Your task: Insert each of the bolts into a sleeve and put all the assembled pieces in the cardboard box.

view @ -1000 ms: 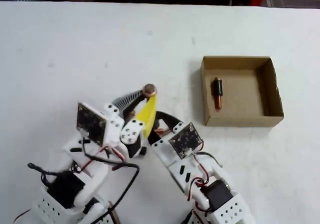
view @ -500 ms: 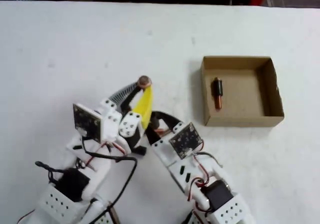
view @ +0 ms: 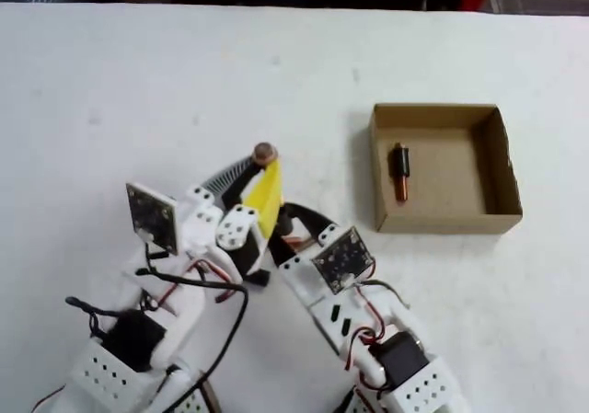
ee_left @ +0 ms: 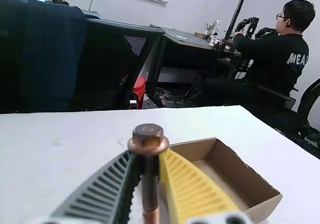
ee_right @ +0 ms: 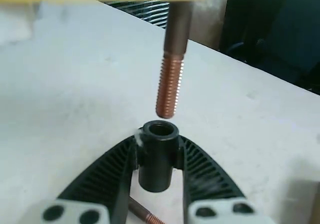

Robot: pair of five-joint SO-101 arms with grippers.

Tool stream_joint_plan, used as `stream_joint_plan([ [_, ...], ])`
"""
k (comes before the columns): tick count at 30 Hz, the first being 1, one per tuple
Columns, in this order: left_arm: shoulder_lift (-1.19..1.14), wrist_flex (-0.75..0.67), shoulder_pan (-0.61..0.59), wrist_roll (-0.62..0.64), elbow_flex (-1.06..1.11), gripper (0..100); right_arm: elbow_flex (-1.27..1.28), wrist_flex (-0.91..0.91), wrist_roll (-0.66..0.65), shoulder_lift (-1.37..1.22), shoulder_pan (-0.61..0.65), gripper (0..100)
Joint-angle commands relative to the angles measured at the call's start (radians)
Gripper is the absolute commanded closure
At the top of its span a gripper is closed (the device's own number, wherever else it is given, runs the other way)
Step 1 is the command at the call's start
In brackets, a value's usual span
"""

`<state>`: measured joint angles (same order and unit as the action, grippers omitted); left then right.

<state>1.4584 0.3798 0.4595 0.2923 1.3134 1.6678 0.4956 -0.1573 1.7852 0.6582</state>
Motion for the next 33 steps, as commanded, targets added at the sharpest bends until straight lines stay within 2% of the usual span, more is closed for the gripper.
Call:
stream_joint_plan([
  [1,0.016,-0.006,-0.01,0.014,-0.009,98,0.023,-0.028,-0.017,0.015,0.008,97.8],
  [6,0.016,-0.006,-0.007,0.064,-0.009,98,0.023,-0.028,-0.017,0.015,0.008,97.8],
  [16,0.016,0.044,-0.01,0.066,-0.008,98,0.023,-0.028,-0.017,0.015,0.008,97.8],
  [33,0.016,0.035,-0.007,0.068,0.068,98,0.023,-0.028,-0.017,0.015,0.007,97.8],
])
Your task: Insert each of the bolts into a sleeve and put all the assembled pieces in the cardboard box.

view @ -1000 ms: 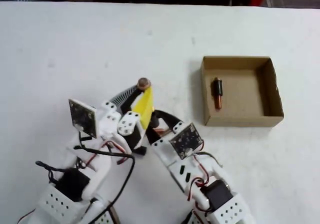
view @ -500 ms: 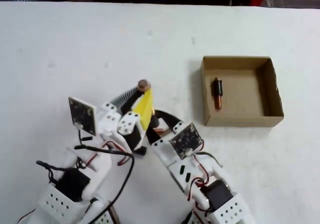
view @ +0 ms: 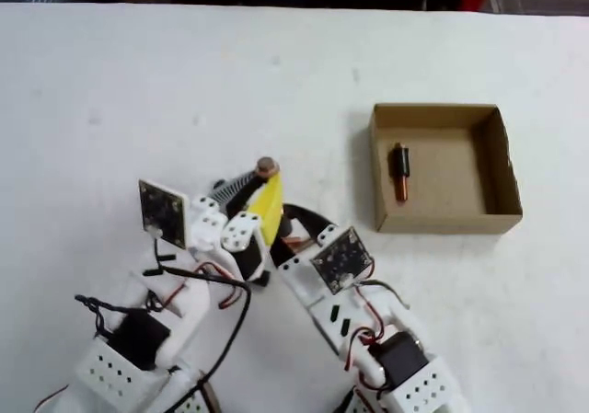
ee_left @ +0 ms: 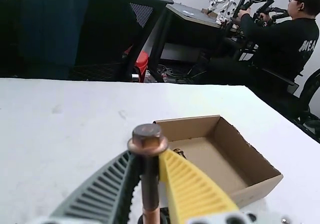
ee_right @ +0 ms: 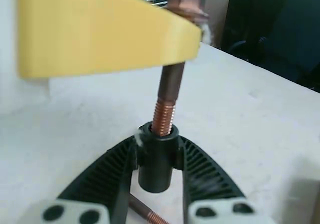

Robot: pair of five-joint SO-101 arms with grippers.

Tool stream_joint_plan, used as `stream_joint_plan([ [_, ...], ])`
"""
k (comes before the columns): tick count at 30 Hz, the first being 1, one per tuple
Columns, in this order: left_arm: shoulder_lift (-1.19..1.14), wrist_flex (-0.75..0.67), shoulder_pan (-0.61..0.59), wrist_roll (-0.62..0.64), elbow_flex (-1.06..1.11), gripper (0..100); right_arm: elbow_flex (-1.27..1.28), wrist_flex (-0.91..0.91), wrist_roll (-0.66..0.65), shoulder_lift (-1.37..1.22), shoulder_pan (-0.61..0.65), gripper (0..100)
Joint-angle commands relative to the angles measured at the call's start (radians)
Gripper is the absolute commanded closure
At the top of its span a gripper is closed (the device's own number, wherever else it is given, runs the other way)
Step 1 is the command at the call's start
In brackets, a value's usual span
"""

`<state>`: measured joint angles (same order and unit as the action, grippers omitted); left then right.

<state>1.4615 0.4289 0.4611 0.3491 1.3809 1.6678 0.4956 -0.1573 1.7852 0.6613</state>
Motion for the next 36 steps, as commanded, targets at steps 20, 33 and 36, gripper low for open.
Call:
stream_joint_plan([
  [20,0.013,-0.011,-0.002,0.006,0.135,98,0.023,-0.028,-0.017,0.015,0.002,97.8],
  [33,0.013,-0.048,-0.002,0.012,0.14,98,0.023,-0.028,-0.017,0.015,0.002,97.8],
  [36,0.013,-0.084,-0.002,0.054,0.138,98,0.023,-0.033,-0.017,0.015,0.002,97.8],
])
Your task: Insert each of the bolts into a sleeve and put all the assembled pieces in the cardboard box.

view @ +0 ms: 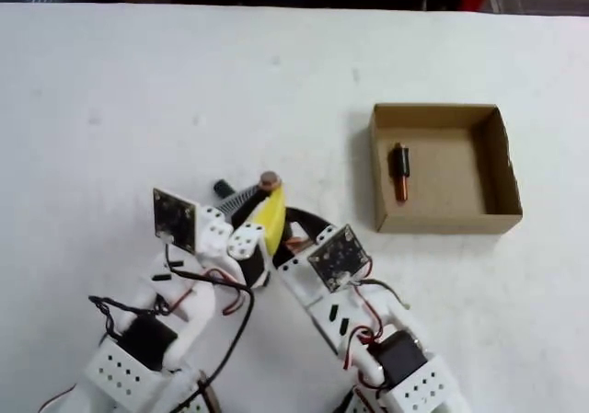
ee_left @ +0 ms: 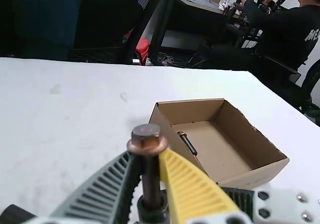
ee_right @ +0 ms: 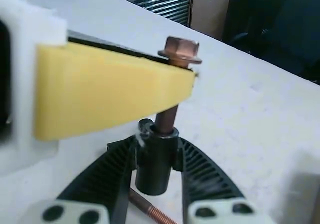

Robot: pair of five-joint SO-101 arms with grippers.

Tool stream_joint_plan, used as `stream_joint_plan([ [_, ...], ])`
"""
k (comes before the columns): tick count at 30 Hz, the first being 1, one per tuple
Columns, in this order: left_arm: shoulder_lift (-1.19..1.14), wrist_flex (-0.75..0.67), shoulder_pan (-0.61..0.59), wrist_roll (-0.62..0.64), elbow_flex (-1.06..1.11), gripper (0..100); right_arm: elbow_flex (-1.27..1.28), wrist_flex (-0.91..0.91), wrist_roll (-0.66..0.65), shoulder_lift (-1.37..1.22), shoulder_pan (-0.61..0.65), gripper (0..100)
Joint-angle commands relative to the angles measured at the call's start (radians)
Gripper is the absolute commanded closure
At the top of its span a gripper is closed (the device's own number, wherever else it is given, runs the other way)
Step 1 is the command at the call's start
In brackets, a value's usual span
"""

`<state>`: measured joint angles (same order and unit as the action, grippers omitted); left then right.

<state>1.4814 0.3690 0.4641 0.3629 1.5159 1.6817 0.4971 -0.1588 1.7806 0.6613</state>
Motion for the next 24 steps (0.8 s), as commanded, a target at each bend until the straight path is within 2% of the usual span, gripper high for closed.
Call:
stream_joint_plan([
  [1,-0.007,-0.025,-0.008,0.072,0.005,98,0.009,-0.045,-0.015,0.019,0.001,97.8],
  [3,-0.007,-0.023,-0.007,0.114,0.008,98,0.009,-0.059,-0.015,0.019,-0.01,97.8],
  [14,-0.007,0.02,0.039,0.11,0.006,98,0.009,-0.108,-0.015,0.019,-0.056,97.8],
  [17,-0.007,0.02,0.045,0.018,0.006,97,0.009,-0.108,-0.015,0.019,-0.056,97.8],
  [19,-0.007,0.02,0.042,-0.026,0.006,93,0.009,-0.108,-0.015,0.019,-0.056,97.8],
  [24,-0.007,0.026,0.041,0.041,0.008,72,0.009,-0.105,-0.015,0.019,-0.056,97.8],
])
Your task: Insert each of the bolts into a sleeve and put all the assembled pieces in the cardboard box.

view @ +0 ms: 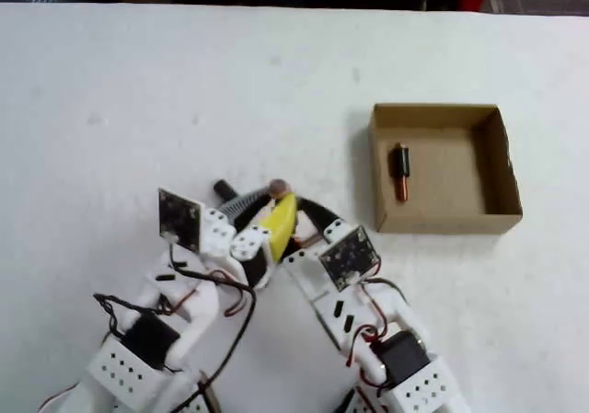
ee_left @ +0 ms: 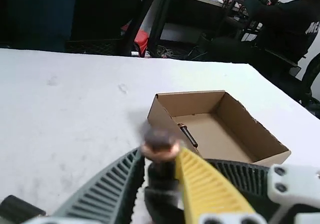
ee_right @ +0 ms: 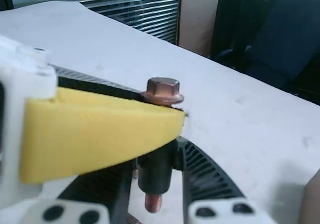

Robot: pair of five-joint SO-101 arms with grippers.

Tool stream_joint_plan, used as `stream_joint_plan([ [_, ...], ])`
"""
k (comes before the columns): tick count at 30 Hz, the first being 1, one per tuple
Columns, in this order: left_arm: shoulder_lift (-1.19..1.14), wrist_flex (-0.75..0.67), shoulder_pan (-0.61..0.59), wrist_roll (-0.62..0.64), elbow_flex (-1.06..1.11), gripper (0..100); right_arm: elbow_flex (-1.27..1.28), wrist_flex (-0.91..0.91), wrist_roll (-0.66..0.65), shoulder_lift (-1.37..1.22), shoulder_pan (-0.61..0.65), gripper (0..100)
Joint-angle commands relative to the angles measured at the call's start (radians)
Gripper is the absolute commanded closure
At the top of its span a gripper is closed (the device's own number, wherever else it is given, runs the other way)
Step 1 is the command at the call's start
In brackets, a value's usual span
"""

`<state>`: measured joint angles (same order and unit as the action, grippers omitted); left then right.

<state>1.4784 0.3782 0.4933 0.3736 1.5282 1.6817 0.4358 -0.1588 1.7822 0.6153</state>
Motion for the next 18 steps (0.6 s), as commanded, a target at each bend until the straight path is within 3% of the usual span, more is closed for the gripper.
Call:
stream_joint_plan([
  [1,-0.004,0.017,0.012,0.043,-0.005,69,0.009,-0.044,-0.015,0.018,-0.01,97.8],
  [5,-0.004,0.018,0.012,0.051,-0.005,63,0.009,-0.042,-0.015,0.018,-0.01,97.8],
  [11,-0.004,0.011,0.007,0.046,-0.012,63,0.009,-0.041,-0.015,0.018,-0.01,97.8],
  [18,-0.004,0.017,-0.084,0.044,-0.074,63,0.009,-0.039,-0.015,0.018,-0.01,97.8],
])
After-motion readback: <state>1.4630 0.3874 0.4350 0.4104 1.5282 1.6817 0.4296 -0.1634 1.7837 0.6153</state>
